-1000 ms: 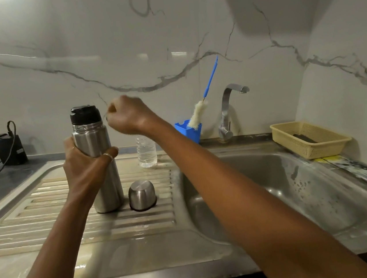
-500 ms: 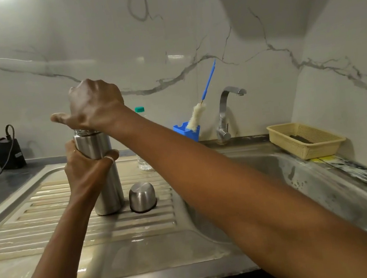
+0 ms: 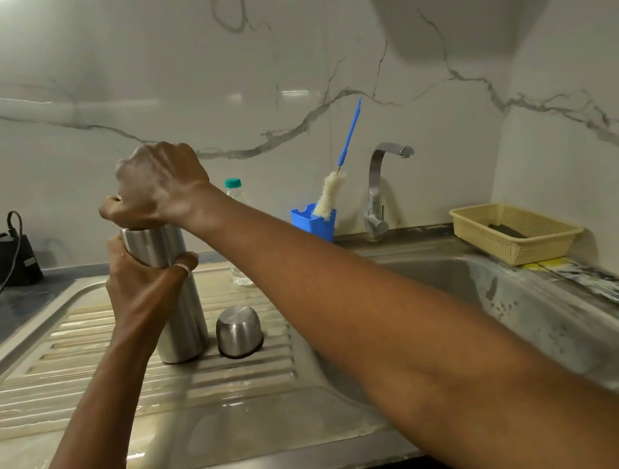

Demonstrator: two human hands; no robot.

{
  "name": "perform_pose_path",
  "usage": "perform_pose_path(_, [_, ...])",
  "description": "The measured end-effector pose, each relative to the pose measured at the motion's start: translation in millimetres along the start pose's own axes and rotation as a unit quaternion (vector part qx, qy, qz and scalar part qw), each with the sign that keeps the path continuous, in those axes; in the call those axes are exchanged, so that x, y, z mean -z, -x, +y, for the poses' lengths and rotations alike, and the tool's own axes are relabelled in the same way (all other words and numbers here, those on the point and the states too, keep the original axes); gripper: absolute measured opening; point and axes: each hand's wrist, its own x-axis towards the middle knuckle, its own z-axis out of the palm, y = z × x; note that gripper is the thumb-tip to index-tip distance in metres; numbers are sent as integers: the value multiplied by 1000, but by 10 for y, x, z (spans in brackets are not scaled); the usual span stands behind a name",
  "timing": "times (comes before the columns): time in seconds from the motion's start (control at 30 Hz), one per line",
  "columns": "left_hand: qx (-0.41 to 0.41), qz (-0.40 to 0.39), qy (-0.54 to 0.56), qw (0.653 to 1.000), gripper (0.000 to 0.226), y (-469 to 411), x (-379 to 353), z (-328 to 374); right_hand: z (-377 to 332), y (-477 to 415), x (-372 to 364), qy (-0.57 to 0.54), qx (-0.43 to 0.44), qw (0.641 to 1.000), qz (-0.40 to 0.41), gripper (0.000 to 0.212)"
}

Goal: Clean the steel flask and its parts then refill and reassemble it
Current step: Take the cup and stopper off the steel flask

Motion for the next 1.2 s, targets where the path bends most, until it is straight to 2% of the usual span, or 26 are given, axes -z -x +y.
perform_pose_path(0.17, [-3,8,7,1000,65,-39,-21,-58,22,-60,-48,-57,15,998,8,44])
perform_pose_path(0.4, [-3,2,15,1000,68,-86,-25,-131,97,-92,-102,-79,28,996,-14,51])
perform_pose_path(0.53, [-2,-2,9,1000,69,-110,-14,-142,213,-127,-131,-164,46,982,-86,48])
perform_pose_path(0.63, [1,-5,5,1000,69,-120,-12,-142,278,-138,-46,-263,53,947,-179,48])
perform_pose_path(0.7, [2,-6,5,1000,68,-112,-14,-143,266,-139,85,-292,44,929,-225,42])
perform_pose_path(0.77, [2,-7,4,1000,69,-112,-10,-159,233,-138,208,-283,33,926,-247,38])
perform_pose_path(0.83, [6,-7,2,1000,71,-108,1,-155,177,-175,271,-221,38,945,-238,36])
perform_pose_path(0.97, [9,-5,8,1000,70,-103,-3,-127,45,-170,299,-53,20,993,-101,55])
perform_pose_path(1.0, [7,-4,10,1000,69,-98,-6,-122,52,-166,277,-43,27,995,-81,55])
perform_pose_path(1.07, [4,-3,11,1000,68,-91,-9,-118,76,-126,291,-59,40,992,-105,48])
perform_pose_path(1.2, [3,-7,11,1000,69,-93,-13,-118,135,-46,425,-125,34,978,-164,49])
